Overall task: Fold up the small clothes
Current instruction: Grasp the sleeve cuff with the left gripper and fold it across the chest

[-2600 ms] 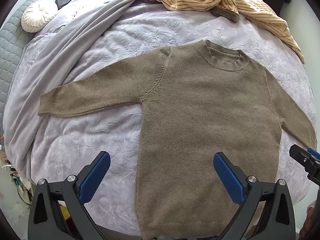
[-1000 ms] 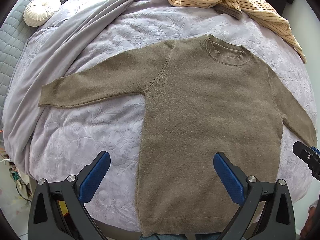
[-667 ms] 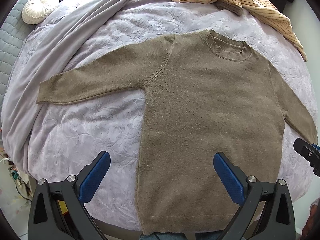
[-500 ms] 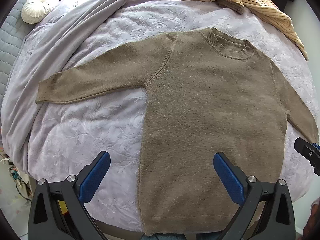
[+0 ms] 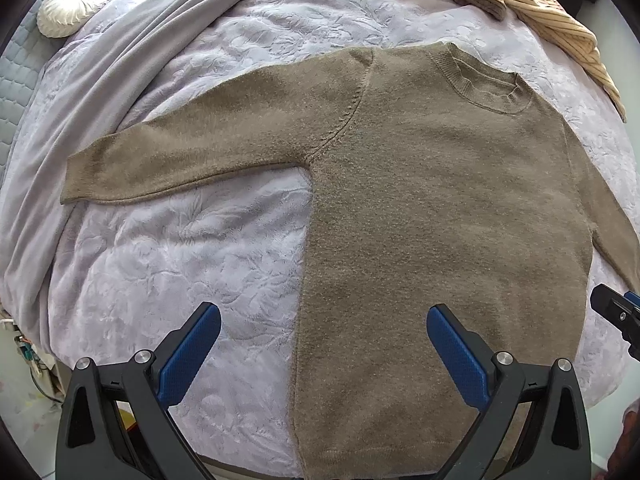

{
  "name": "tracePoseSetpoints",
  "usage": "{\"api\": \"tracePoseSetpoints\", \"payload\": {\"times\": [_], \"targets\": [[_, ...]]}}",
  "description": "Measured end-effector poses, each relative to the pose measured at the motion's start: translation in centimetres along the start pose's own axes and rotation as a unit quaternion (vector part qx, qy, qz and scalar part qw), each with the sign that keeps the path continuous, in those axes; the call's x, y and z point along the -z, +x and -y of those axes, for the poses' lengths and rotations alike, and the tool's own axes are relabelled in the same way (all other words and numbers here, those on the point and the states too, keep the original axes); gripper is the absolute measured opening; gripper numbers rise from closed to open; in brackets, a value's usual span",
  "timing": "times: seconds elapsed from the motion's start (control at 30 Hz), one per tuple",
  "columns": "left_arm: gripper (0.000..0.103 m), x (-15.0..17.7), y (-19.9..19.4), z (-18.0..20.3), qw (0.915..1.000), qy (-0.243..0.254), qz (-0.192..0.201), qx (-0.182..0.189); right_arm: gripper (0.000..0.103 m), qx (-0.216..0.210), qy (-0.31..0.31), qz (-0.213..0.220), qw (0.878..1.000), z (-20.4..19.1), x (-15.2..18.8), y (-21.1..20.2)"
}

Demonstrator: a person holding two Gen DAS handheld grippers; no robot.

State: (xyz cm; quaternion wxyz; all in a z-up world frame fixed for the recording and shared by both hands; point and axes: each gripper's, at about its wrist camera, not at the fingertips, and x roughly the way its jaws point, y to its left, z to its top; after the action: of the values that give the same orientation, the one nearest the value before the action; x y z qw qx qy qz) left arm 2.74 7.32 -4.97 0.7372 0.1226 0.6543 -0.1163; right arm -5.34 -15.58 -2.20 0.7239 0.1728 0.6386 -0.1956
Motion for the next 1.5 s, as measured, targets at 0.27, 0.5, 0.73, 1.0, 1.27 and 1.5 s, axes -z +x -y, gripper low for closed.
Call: {"api": "tracePoseSetpoints", "payload": {"times": [0.27,0.5,0.73,1.0,1.27,1.5], "targets": [[0.103,-1.2,2.8,-1.5,0.9994,-0.007,0.0,0.033,0.103,-0.004,-0.009,-0.006,1.0,-1.3,-0.7,2.5],[0.103,-3.0,5.9,-7.0,0.9926,-0.079,0.047,0.079,0.098,-0.05,-0.046,-0.002,0.998,-3.8,-0.6,4.9],[0.103,-4.8,9.5,-20.2,0.9653,-0.229,0.118,0.04,0.098,-0.107,-0.082,-0.017,0.991,-8.0,0.3,7.6],[0.101,-5.9,13.8,-28.1,0.9307,-0.328,0.145,0.074,0.098,-0.14,-0.094,-0.027,0.985,-10.7,1.1,10.0],[0.006,-7.9,11.7,-27.3,0.9278,-0.294,0.199,0.115,0.098,-0.162,-0.105,-0.018,0.981,-12.1,1.7,9.8],[0.006,-10.0,3.7,-19.2,0.937,-0.164,0.278,0.135,0.098,-0.173,-0.083,0.002,0.981,-10.2,1.6,8.9]]}}
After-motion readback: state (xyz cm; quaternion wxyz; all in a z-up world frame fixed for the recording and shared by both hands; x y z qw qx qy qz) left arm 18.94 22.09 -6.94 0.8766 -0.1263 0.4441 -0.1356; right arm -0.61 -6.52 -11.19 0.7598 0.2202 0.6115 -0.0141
